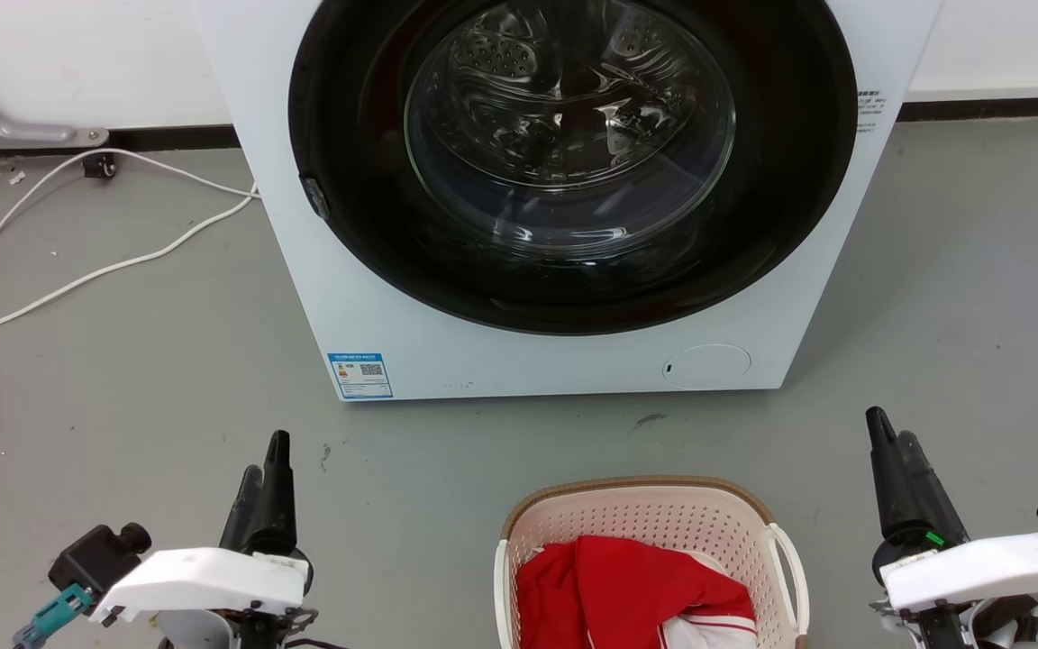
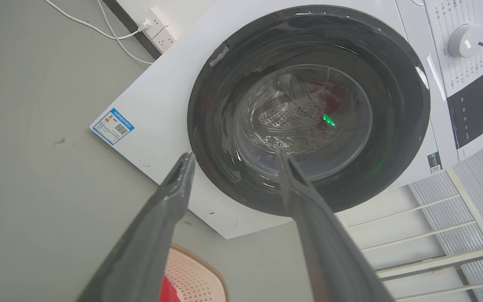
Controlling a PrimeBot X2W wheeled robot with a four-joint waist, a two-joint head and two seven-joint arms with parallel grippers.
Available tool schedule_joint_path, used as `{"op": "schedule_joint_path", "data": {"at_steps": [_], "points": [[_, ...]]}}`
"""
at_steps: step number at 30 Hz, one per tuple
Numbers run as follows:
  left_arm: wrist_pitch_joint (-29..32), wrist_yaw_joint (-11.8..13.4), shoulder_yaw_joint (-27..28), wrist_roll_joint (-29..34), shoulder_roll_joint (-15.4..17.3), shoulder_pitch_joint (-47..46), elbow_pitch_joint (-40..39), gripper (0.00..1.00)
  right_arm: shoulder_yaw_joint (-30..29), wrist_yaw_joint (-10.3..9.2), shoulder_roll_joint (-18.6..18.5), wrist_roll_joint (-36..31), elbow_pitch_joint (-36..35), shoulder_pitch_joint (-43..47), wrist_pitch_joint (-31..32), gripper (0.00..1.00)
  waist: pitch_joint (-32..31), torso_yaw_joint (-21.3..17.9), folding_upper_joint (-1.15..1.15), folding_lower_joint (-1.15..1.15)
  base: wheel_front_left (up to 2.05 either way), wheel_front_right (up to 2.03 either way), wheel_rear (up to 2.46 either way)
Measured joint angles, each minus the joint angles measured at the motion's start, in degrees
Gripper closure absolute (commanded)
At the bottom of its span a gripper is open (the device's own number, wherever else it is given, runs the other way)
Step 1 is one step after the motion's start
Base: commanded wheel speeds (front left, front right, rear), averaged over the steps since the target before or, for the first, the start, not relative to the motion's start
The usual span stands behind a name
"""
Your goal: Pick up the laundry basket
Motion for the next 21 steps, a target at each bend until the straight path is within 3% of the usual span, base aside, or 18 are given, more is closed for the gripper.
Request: {"op": "schedule_joint_path", "data": {"at_steps": [21], "points": [[-4.05, 2.68, -3.13, 18.95, 0.07, 1.33, -2.78, 0.00, 0.85, 0.00, -0.01, -17.80, -4.97, 2.04, -4.02, 0.00, -0.27, 0.37, 0.00, 0.00, 0.00, 0.00, 0.00]]}}
